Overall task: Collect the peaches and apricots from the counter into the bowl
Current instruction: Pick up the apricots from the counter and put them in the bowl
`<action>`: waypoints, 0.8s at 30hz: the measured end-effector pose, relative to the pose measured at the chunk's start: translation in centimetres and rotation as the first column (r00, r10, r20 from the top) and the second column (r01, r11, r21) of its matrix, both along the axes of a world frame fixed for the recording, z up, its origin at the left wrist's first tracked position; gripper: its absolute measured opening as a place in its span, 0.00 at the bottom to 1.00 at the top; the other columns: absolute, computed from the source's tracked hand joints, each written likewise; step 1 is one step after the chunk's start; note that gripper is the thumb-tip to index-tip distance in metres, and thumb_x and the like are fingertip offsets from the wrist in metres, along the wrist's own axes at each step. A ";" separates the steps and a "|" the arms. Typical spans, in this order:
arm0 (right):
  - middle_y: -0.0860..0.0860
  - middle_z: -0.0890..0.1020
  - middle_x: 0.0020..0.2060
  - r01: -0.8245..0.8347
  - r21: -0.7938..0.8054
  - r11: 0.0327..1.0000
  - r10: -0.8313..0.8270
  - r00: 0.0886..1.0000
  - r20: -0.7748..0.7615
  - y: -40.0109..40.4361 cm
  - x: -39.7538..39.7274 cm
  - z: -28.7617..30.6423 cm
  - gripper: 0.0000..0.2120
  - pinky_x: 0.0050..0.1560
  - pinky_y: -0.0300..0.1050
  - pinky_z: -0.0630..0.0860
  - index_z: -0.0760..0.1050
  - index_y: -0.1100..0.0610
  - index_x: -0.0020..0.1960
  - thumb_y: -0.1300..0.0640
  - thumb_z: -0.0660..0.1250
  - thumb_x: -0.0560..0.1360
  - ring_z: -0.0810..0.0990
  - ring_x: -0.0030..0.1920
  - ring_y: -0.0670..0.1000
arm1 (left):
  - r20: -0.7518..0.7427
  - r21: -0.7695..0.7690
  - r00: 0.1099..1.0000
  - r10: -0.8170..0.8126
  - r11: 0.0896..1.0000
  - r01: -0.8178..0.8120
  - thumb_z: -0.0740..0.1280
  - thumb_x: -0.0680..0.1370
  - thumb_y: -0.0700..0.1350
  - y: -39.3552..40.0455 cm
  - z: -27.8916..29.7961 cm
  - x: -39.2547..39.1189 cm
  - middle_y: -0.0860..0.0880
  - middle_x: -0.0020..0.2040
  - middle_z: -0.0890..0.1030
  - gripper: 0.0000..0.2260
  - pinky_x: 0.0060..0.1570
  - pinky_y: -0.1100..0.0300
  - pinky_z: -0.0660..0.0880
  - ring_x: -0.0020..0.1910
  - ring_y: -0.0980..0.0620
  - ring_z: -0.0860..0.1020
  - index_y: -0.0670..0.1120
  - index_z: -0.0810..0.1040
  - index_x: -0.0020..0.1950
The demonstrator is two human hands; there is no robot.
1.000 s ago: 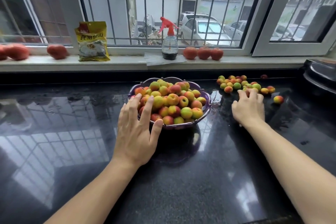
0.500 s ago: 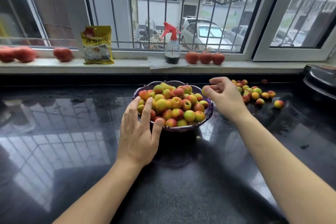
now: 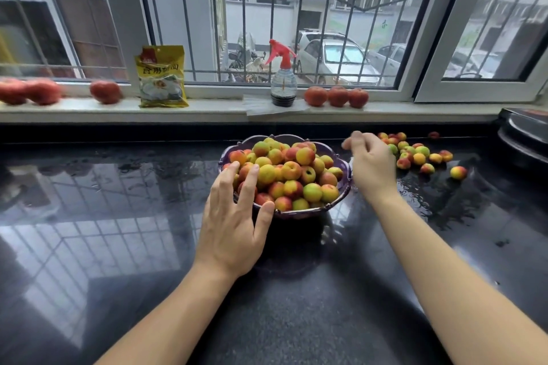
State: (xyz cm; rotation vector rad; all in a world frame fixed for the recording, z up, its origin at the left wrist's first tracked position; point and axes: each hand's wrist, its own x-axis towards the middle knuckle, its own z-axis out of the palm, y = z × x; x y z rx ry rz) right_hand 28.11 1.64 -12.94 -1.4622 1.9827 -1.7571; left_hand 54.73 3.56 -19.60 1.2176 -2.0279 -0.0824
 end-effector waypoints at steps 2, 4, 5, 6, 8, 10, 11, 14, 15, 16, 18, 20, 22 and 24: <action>0.45 0.81 0.39 0.091 0.044 0.995 -0.091 0.996 0.000 0.2 -2.1 -1.0 0.17 0.39 0.36 0.68 0.79 0.54 0.44 0.48 0.57 0.84 0.78 0.42 0.46 | 0.000 -0.001 1.000 0.002 1.000 -0.002 0.52 0.84 0.63 0.0 0.0 0.0 0.44 0.81 0.59 0.30 0.72 0.33 0.69 0.80 0.40 0.60 0.49 0.64 0.83; 0.45 0.80 0.38 0.132 0.121 0.984 -0.130 0.991 -0.028 0.2 -3.7 -2.2 0.15 0.38 0.40 0.68 0.79 0.54 0.44 0.50 0.59 0.83 0.78 0.44 0.51 | 0.000 -0.005 1.000 0.004 1.000 -0.004 0.52 0.84 0.62 0.1 0.0 -0.1 0.43 0.81 0.59 0.30 0.72 0.33 0.69 0.80 0.40 0.60 0.49 0.64 0.83; 0.46 0.80 0.39 0.150 0.160 0.976 -0.143 0.988 -0.057 0.1 -4.5 -2.8 0.13 0.39 0.43 0.68 0.79 0.54 0.46 0.51 0.60 0.82 0.78 0.46 0.54 | -0.003 -0.009 1.000 0.004 1.000 -0.004 0.53 0.84 0.62 0.1 0.1 -0.1 0.43 0.81 0.59 0.30 0.72 0.33 0.69 0.80 0.40 0.60 0.49 0.65 0.83; 0.50 0.82 0.43 0.179 0.201 0.963 -0.160 0.982 -0.103 -0.1 -5.4 -3.4 0.11 0.43 0.45 0.69 0.80 0.56 0.49 0.52 0.61 0.82 0.78 0.50 0.57 | -0.005 -0.016 1.000 0.004 1.000 -0.004 0.53 0.84 0.62 0.1 0.0 -0.1 0.43 0.81 0.59 0.30 0.72 0.34 0.69 0.80 0.40 0.60 0.49 0.65 0.82; 0.58 0.80 0.59 0.273 0.315 0.909 -0.202 0.950 -0.240 -0.2 -7.3 -4.5 0.12 0.59 0.50 0.71 0.79 0.57 0.59 0.56 0.62 0.80 0.74 0.61 0.61 | -0.001 -0.029 1.000 0.004 1.000 -0.004 0.53 0.84 0.61 0.1 0.1 -0.2 0.42 0.80 0.59 0.29 0.73 0.34 0.69 0.79 0.39 0.61 0.48 0.66 0.82; 0.60 0.68 0.73 0.366 0.463 0.808 -0.214 0.913 -0.348 -0.2 -9.2 -5.4 0.18 0.71 0.54 0.63 0.74 0.56 0.68 0.57 0.61 0.79 0.64 0.72 0.63 | 0.002 -0.031 1.000 0.008 1.000 -0.008 0.53 0.84 0.60 0.1 0.1 -0.3 0.42 0.80 0.59 0.29 0.73 0.34 0.69 0.79 0.39 0.60 0.47 0.65 0.82; 0.59 0.61 0.77 0.390 0.516 0.763 -0.204 0.902 -0.380 -0.2 -9.9 -5.8 0.21 0.75 0.57 0.60 0.71 0.56 0.72 0.56 0.61 0.79 0.58 0.75 0.62 | 0.001 -0.028 1.000 0.011 1.000 -0.011 0.53 0.84 0.61 0.1 0.1 -0.4 0.42 0.80 0.59 0.29 0.73 0.34 0.69 0.79 0.39 0.60 0.47 0.65 0.82; 0.60 0.48 0.81 0.453 0.555 0.698 -0.170 0.857 -0.486 -1.0 -11.7 -6.3 0.26 0.78 0.60 0.52 0.65 0.56 0.76 0.51 0.61 0.80 0.46 0.80 0.62 | -0.003 -0.022 1.000 0.018 1.000 -0.018 0.52 0.84 0.61 0.1 0.0 -0.4 0.42 0.80 0.59 0.30 0.71 0.34 0.70 0.79 0.40 0.60 0.47 0.65 0.82; 0.61 0.48 0.81 0.490 0.527 0.694 -0.169 0.823 -0.542 -1.4 -12.3 -6.2 0.26 0.78 0.60 0.50 0.64 0.56 0.76 0.49 0.60 0.80 0.45 0.80 0.63 | -0.004 -0.022 1.000 0.019 1.000 -0.019 0.52 0.84 0.61 0.1 0.0 -0.4 0.42 0.80 0.60 0.30 0.71 0.34 0.71 0.79 0.40 0.60 0.47 0.66 0.82; 0.62 0.48 0.80 0.524 0.500 0.690 -0.180 0.793 -0.582 -1.7 -13.0 -6.1 0.26 0.78 0.59 0.49 0.64 0.56 0.76 0.48 0.60 0.81 0.44 0.80 0.63 | -0.004 -0.023 1.000 0.019 1.000 -0.019 0.52 0.84 0.61 0.1 -0.1 -0.4 0.42 0.80 0.60 0.30 0.71 0.34 0.71 0.79 0.40 0.60 0.47 0.66 0.82; 0.64 0.50 0.80 0.557 0.509 0.657 -0.221 0.787 -0.576 -2.0 -14.5 -5.7 0.27 0.78 0.58 0.49 0.62 0.57 0.76 0.46 0.59 0.81 0.46 0.80 0.63 | -0.003 -0.022 1.000 0.020 1.000 -0.020 0.53 0.84 0.61 0.1 -0.1 -0.4 0.43 0.80 0.60 0.30 0.71 0.33 0.71 0.79 0.40 0.60 0.48 0.66 0.82; 0.64 0.53 0.79 0.537 0.586 0.607 -0.225 0.823 -0.521 -1.8 -15.7 -5.6 0.30 0.77 0.58 0.53 0.59 0.60 0.78 0.45 0.58 0.82 0.50 0.79 0.64 | 0.000 -0.018 1.000 0.021 1.000 -0.021 0.52 0.84 0.61 0.1 0.0 -0.4 0.43 0.80 0.60 0.30 0.70 0.33 0.71 0.79 0.41 0.60 0.48 0.65 0.82; 0.64 0.61 0.76 0.530 0.591 0.608 -0.210 0.825 -0.525 -1.5 -15.8 -5.9 0.28 0.74 0.60 0.61 0.62 0.61 0.76 0.47 0.59 0.82 0.59 0.76 0.66 | -0.001 -0.012 1.000 0.017 1.000 -0.017 0.52 0.84 0.61 0.1 0.0 -0.4 0.43 0.80 0.59 0.30 0.70 0.32 0.71 0.79 0.41 0.60 0.48 0.65 0.82; 0.65 0.68 0.70 0.586 0.433 0.685 -0.240 0.742 -0.626 -1.0 -15.1 -6.4 0.21 0.66 0.61 0.68 0.68 0.61 0.69 0.52 0.61 0.80 0.66 0.67 0.68 | -0.004 -0.009 1.000 0.015 1.000 -0.015 0.52 0.84 0.62 0.1 0.0 -0.4 0.44 0.80 0.59 0.30 0.69 0.32 0.71 0.80 0.41 0.60 0.49 0.65 0.82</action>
